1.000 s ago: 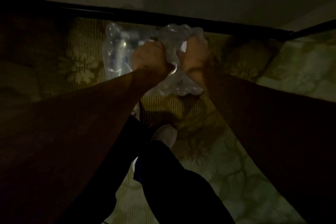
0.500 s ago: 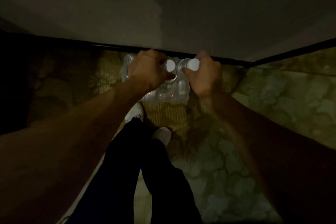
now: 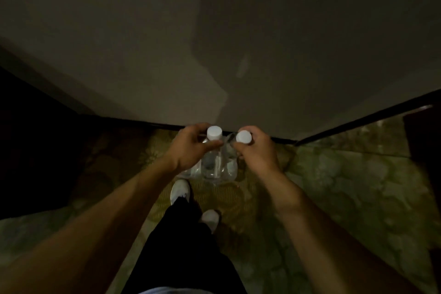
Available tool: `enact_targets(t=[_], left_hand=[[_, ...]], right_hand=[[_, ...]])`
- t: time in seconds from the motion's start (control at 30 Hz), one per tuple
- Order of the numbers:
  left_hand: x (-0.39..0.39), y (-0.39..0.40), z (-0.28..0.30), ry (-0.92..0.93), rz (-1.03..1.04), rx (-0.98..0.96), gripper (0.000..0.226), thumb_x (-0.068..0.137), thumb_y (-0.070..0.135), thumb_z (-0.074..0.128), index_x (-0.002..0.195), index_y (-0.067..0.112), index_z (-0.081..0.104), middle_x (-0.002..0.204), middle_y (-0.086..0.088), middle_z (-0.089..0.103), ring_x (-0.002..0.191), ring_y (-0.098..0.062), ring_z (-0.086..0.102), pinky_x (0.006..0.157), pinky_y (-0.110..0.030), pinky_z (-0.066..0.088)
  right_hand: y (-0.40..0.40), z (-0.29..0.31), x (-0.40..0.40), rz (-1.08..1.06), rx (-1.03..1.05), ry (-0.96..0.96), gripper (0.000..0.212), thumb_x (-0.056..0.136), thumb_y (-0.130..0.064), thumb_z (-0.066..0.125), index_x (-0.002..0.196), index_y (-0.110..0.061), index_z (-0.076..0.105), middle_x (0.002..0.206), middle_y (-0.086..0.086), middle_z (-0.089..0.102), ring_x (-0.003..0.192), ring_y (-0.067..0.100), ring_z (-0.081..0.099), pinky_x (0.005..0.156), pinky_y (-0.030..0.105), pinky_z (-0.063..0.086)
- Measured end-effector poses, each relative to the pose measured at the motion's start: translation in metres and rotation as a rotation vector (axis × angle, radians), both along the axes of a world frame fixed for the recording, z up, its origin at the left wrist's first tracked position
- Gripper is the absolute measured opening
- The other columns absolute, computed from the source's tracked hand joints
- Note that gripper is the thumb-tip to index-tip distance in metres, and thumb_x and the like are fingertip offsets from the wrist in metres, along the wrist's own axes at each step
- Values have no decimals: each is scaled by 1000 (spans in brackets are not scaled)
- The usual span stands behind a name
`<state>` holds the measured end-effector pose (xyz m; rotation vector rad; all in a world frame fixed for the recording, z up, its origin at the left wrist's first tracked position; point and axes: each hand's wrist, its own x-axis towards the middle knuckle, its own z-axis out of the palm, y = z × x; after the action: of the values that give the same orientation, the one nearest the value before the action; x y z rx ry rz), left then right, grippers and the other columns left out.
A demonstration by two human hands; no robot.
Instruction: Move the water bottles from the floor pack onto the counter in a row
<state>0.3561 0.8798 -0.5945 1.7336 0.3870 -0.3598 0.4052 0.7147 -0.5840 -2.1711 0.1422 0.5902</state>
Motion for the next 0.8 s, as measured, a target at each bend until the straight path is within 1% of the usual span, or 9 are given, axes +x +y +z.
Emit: enact_targets(t=[0.07,0.13,0.2,0.27,0.33,0.4,0.5,0.6,0.8], left_hand=[[3,2,26,-30,-8,10,33,88,25,69,120,16,63,111,1,69,105,-13,65,95,-38,53],[7,4,50,-76,-7,26,29,92,25,65,120,17,62,111,1,68,104,-13,65,93,-38,54],[11,6,71,-134,9,35,24,94,24,61,118,20,60,109,0,68,102,-19,66,86,-42,57],[17,8,91,-178,46,19,22,95,24,59,118,24,57,110,-2,67,101,-22,67,84,-46,58],[23,10,109,-221,76,9,29,97,24,57,126,22,53,114,-6,66,102,-21,67,88,-44,57],[31,9,128,-247,78,4,38,99,25,52,136,20,45,117,-9,64,103,-17,66,88,-39,56],[40,5,154,-275,66,35,44,102,33,42,144,25,32,115,-6,60,105,-13,62,82,-31,54],[49,3,178,-347,103,95,43,102,34,42,143,23,32,109,-7,64,100,-18,65,84,-42,57],[55,2,228,-435,169,192,48,89,38,66,127,21,44,104,-8,66,89,-18,69,73,-42,61]], right_hand=[[3,24,7,-23,19,38,25,80,-8,73,96,-24,61,95,-4,63,95,22,65,79,41,60],[6,48,15,8,21,17,27,78,-7,74,96,-24,61,98,-1,63,96,23,65,78,42,60],[11,75,22,69,21,-12,27,79,-7,73,99,-22,62,100,1,63,92,20,65,76,39,61],[16,101,30,134,3,-48,27,79,-6,72,101,-18,62,96,-1,61,86,16,61,67,32,59],[19,124,35,181,-9,-105,27,76,-7,72,100,-16,62,94,-1,60,85,14,57,58,23,49],[20,146,39,218,-16,-131,24,76,-10,71,97,-17,63,95,-2,60,84,13,56,55,21,43],[21,178,44,257,-4,-161,17,77,-13,71,92,-18,65,91,-3,61,86,14,58,64,29,52],[22,206,49,235,33,-232,12,75,-15,72,85,-19,68,87,-1,65,90,20,63,79,39,57],[28,253,53,273,91,-315,23,76,-17,72,98,-17,67,96,4,68,93,21,64,84,44,57]])
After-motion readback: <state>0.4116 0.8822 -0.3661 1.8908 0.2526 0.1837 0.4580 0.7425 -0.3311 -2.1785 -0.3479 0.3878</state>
